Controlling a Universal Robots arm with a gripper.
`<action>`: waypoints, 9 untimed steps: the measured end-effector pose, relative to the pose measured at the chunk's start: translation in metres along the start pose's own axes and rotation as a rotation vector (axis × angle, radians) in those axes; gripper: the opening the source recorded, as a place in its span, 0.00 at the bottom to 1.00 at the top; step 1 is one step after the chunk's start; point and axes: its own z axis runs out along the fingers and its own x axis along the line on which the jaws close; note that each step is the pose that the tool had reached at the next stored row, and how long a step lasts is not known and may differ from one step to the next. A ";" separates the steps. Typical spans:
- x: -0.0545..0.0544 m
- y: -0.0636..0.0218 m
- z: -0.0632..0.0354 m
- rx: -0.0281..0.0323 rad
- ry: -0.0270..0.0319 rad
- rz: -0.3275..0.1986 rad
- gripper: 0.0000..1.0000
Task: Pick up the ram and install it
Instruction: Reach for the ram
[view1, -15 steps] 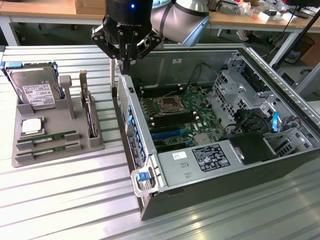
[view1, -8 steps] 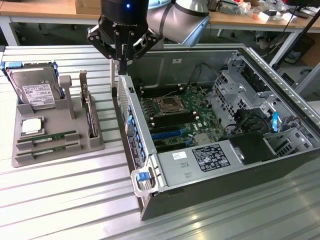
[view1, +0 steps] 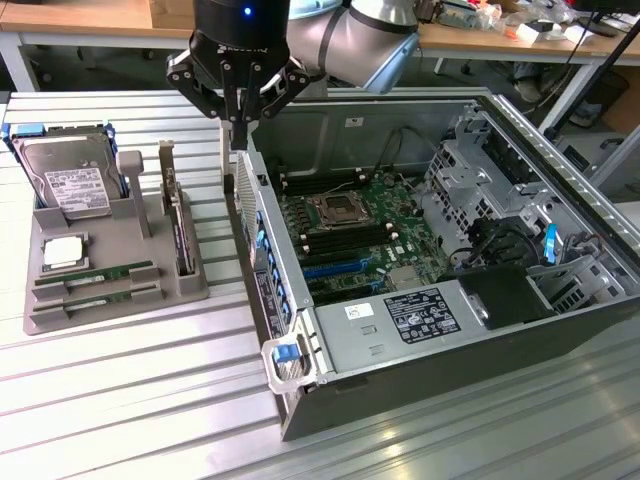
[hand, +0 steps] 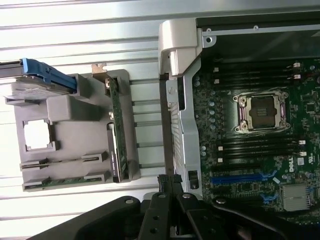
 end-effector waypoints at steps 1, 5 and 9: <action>0.001 0.0000 0.0000 0.0000 0.0000 0.000 0.10; 0.004 -0.0003 -0.0002 0.0001 0.0001 0.000 0.10; 0.007 -0.0005 -0.0002 0.0000 0.0000 0.000 0.10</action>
